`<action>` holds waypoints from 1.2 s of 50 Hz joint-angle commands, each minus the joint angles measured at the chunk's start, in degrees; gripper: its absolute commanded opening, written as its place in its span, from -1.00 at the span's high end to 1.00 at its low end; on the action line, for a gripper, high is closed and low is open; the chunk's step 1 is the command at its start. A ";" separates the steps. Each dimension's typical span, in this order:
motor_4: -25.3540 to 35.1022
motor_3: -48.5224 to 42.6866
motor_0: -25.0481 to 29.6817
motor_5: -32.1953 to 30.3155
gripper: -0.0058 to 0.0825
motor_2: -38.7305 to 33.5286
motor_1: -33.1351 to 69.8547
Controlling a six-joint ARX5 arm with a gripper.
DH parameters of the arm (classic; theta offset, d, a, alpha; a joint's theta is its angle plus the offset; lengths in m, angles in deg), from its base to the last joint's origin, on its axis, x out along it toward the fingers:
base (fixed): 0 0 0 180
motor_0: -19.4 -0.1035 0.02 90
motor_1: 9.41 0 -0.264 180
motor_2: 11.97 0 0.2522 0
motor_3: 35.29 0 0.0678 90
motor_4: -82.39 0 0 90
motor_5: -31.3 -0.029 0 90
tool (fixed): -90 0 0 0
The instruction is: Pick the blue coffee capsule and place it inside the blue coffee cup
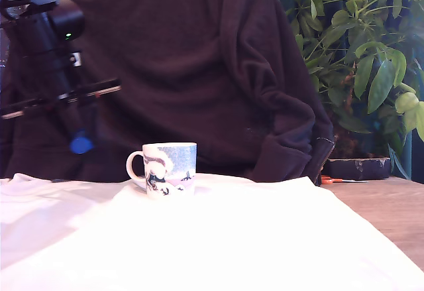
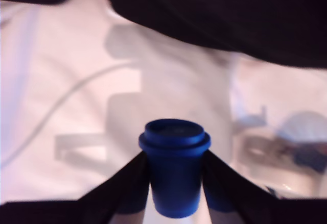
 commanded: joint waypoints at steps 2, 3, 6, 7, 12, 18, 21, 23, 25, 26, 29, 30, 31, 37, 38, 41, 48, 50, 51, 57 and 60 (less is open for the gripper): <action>2.29 0.26 3.67 -1.60 0.61 2.34 0.52; 2.49 0.37 4.28 -1.70 0.61 2.69 0.52; 2.67 0.94 6.08 -2.73 0.61 3.67 0.52; 2.67 1.27 6.58 -3.50 0.61 3.96 0.52; 2.73 1.95 9.16 -4.98 0.61 5.51 0.52; 2.73 2.38 11.52 -5.49 0.61 6.67 0.52; 2.69 2.64 12.13 -5.46 0.61 6.67 0.52; 2.45 2.54 12.50 -5.46 0.61 6.67 0.52; 2.05 2.25 12.79 -5.40 0.61 6.67 0.52; 2.03 2.03 12.92 -5.40 0.61 6.67 0.52; 1.95 1.79 13.03 -5.18 0.61 6.67 0.52; 1.95 1.79 13.03 -4.87 0.61 6.67 0.52; 1.95 1.79 13.03 -4.83 0.61 6.67 0.52; 1.88 1.29 13.03 -4.81 0.61 6.67 0.57; 1.88 1.18 13.03 -4.81 0.61 6.67 0.72; 2.05 0.61 13.03 -4.79 0.61 6.67 1.05; 2.08 0.17 13.44 -4.79 0.61 6.67 1.73; 2.05 0.17 13.66 -4.79 0.61 6.67 1.97; 2.03 0.13 13.70 -4.79 0.61 6.67 1.97; 1.86 -0.26 14.19 -4.79 0.61 6.67 2.21; 1.88 -0.46 14.43 -4.81 0.61 6.67 2.67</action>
